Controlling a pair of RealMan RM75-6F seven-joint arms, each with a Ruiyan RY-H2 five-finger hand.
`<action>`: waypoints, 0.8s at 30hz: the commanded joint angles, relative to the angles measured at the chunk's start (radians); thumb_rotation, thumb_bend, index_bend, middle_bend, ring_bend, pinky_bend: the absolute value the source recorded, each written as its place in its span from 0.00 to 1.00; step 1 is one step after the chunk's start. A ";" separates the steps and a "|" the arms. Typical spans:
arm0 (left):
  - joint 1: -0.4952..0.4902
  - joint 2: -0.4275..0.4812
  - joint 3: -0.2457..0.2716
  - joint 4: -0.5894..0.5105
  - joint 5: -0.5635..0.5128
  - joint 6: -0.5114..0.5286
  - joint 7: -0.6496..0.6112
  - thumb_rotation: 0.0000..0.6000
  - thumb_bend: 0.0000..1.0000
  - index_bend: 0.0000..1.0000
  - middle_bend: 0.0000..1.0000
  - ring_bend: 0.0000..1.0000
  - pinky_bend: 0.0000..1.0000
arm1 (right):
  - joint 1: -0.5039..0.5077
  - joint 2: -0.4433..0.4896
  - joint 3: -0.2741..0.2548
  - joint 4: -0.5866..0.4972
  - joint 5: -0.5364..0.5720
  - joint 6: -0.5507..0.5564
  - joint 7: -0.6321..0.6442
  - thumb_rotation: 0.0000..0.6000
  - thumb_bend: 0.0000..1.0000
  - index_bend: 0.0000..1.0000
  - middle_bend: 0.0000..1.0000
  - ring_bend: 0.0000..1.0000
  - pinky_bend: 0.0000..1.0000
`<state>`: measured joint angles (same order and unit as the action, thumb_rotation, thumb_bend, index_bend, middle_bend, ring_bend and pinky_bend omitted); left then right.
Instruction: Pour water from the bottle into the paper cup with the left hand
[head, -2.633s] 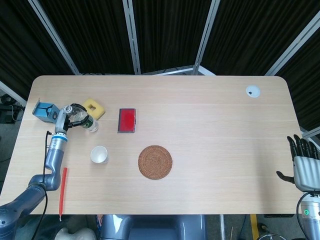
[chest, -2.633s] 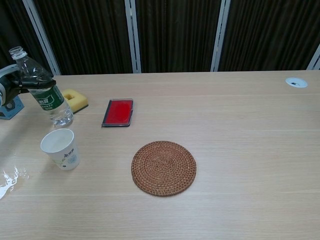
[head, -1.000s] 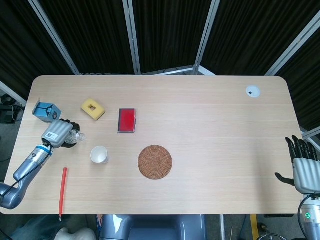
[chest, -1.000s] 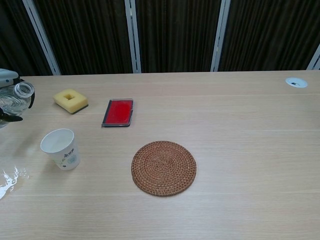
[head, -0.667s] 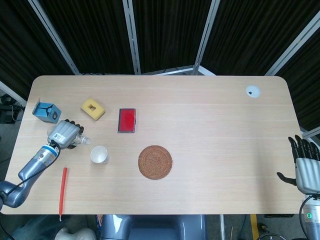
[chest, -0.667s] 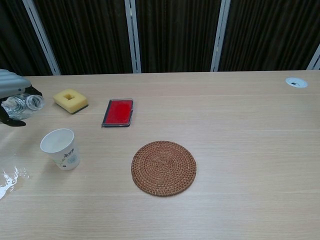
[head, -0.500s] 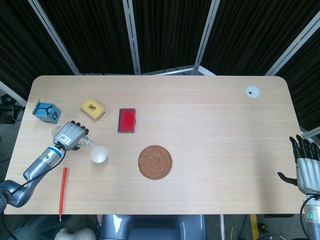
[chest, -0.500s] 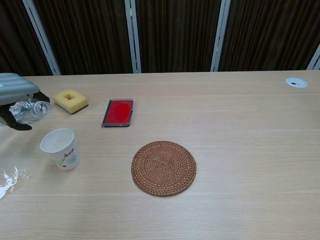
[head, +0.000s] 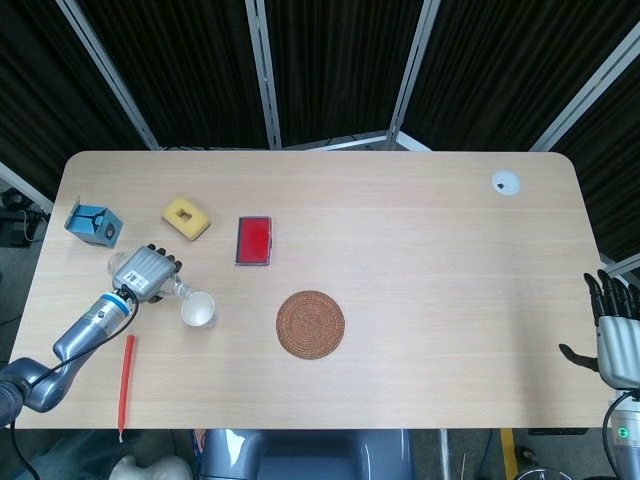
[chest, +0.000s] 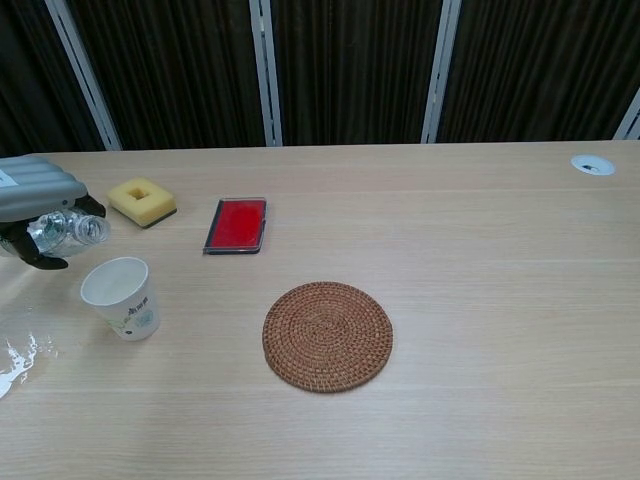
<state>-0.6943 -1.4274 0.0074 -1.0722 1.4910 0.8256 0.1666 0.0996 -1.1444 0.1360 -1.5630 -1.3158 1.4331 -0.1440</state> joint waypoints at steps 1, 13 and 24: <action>-0.005 0.001 0.006 0.009 0.006 -0.001 0.014 1.00 0.77 0.70 0.55 0.39 0.43 | 0.000 0.000 0.001 -0.002 0.001 0.001 -0.001 1.00 0.00 0.00 0.00 0.00 0.00; -0.017 0.010 0.021 0.009 0.019 0.001 0.087 1.00 0.77 0.70 0.55 0.39 0.43 | -0.003 0.003 0.005 -0.005 0.001 0.009 -0.004 1.00 0.00 0.00 0.00 0.00 0.00; -0.018 0.004 0.022 0.009 0.010 0.007 0.163 1.00 0.77 0.70 0.55 0.39 0.43 | -0.003 0.002 0.006 -0.005 0.003 0.008 -0.007 1.00 0.00 0.00 0.00 0.00 0.00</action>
<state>-0.7128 -1.4215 0.0295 -1.0625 1.5042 0.8312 0.3240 0.0971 -1.1426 0.1417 -1.5679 -1.3129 1.4415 -0.1514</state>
